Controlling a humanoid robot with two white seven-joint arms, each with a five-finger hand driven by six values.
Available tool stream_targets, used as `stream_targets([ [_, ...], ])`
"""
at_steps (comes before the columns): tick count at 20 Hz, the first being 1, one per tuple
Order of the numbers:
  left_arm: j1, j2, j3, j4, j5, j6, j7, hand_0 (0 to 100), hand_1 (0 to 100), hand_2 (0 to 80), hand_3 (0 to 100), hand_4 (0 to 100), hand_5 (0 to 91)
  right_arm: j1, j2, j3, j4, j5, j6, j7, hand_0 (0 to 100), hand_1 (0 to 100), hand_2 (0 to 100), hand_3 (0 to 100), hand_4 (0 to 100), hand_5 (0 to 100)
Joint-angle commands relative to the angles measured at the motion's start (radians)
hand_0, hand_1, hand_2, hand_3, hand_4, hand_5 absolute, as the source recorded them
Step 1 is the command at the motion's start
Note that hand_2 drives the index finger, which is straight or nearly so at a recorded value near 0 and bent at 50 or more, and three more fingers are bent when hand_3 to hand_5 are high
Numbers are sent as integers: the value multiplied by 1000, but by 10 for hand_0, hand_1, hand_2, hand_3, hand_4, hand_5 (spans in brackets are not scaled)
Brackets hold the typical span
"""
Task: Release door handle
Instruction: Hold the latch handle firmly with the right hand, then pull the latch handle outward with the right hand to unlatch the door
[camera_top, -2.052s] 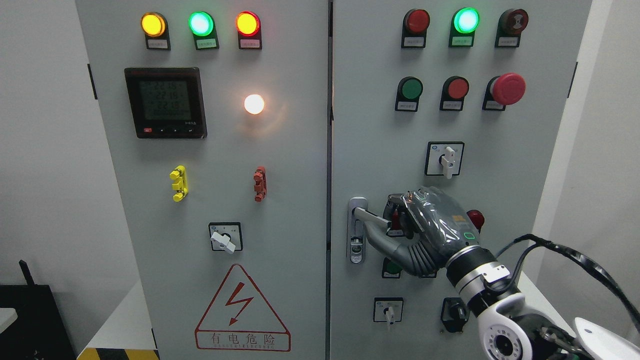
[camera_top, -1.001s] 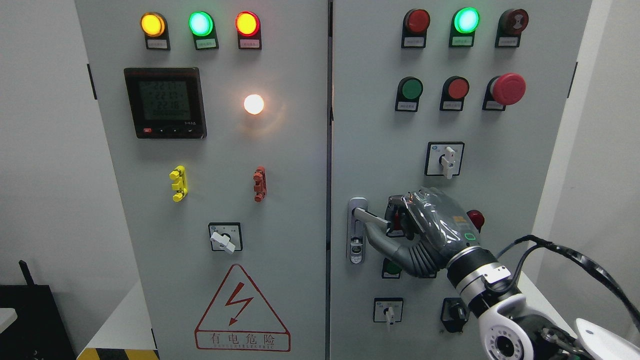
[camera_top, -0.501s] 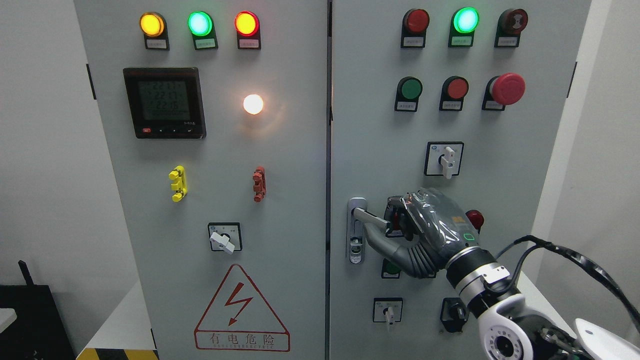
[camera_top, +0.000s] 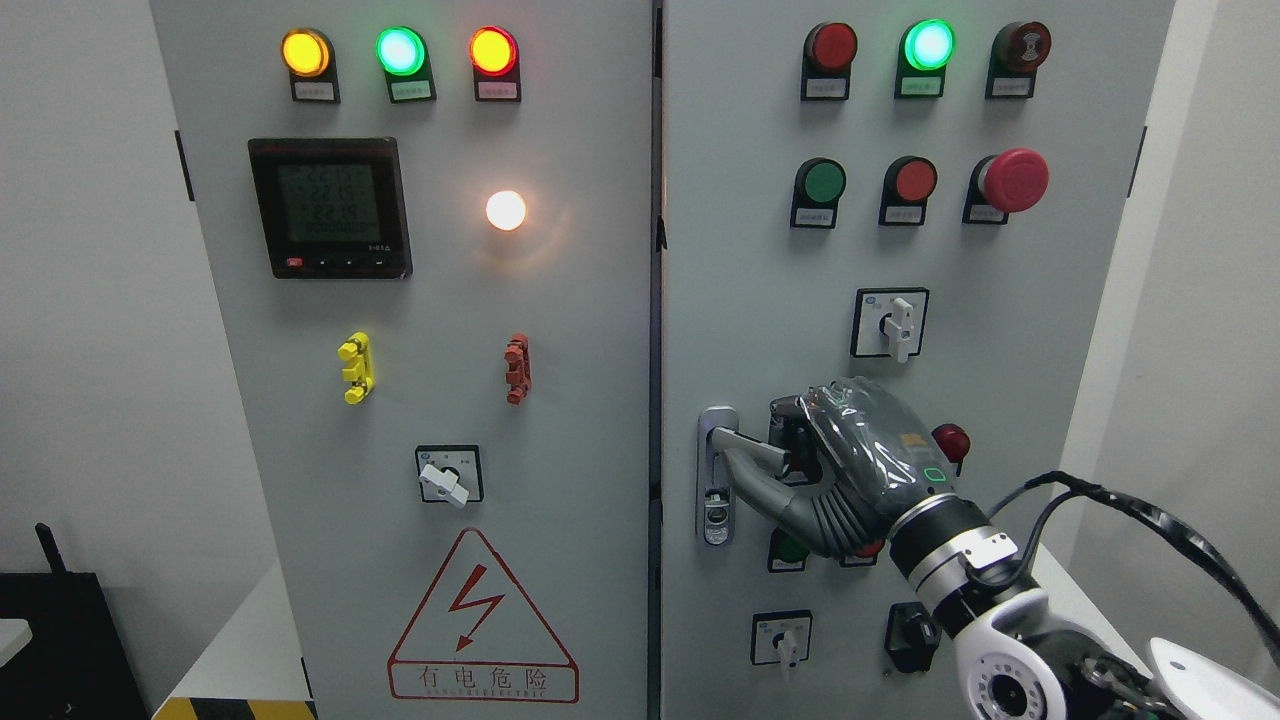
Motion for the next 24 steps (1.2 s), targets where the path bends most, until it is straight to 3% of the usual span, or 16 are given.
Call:
stream_targets([
  [1, -3, 0, 2, 9, 0, 1, -1, 120, 389, 0, 0, 0, 0, -2, 0, -1, -2, 0, 2, -2, 444, 304, 834, 1000, 1000, 1000],
  [24, -2, 0, 2, 9, 0, 1, -1, 120, 389, 0, 0, 0, 0, -35, 1, -1, 3, 0, 2, -2, 454, 306, 736, 1000, 1000, 1000],
])
